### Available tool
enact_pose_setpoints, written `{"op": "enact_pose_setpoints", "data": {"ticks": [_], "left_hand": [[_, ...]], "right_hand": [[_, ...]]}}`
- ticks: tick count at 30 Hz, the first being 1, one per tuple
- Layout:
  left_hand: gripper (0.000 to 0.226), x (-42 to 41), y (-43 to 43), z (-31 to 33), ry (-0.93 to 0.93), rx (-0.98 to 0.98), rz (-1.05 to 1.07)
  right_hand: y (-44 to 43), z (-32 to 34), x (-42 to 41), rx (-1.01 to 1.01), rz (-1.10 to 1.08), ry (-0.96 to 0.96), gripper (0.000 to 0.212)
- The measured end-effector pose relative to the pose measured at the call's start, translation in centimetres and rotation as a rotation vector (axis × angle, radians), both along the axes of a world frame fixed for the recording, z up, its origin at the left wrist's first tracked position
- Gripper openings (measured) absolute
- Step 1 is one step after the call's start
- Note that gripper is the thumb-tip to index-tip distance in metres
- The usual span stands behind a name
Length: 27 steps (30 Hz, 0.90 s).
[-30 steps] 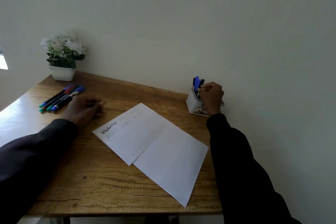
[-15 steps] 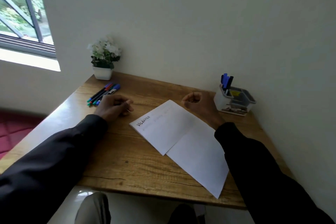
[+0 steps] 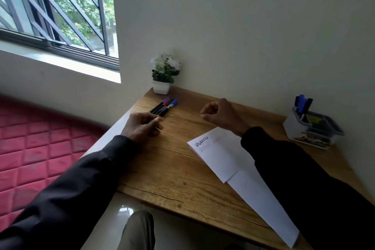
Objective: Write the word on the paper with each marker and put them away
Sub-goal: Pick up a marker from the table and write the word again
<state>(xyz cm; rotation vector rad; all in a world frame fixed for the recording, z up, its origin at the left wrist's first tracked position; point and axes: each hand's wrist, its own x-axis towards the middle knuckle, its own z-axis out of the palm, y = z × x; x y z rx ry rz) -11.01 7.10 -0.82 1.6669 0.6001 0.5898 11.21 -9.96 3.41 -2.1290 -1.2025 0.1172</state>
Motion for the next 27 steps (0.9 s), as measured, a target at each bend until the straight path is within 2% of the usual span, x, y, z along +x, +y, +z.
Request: {"op": "enact_pose_setpoints", "data": {"ticks": [4, 10, 14, 18, 27], "left_hand": [[0.02, -0.2, 0.4, -0.3, -0.058, -0.081, -0.008], [0.023, 0.0, 0.9, -0.6, -0.064, -0.08, -0.04], [0.023, 0.0, 0.8, -0.7, -0.089, -0.067, -0.044], [0.024, 0.1, 1.0, -0.8, -0.084, -0.069, -0.039], [0.026, 0.2, 1.2, -0.7, -0.081, -0.084, -0.054]], "right_hand": [[4.2, 0.2, -1.2, -0.064, 0.081, -0.065, 0.011], [7.7, -0.7, -2.1, -0.105, 0.14, -0.125, 0.014], [8.7, -1.3, -2.5, -0.113, 0.244, -0.196, 0.035], [9.6, -1.8, -3.0, -0.241, 0.37, -0.315, 0.049], [8.8, -2.5, -2.1, -0.31, 0.353, -0.546, 0.024]]}}
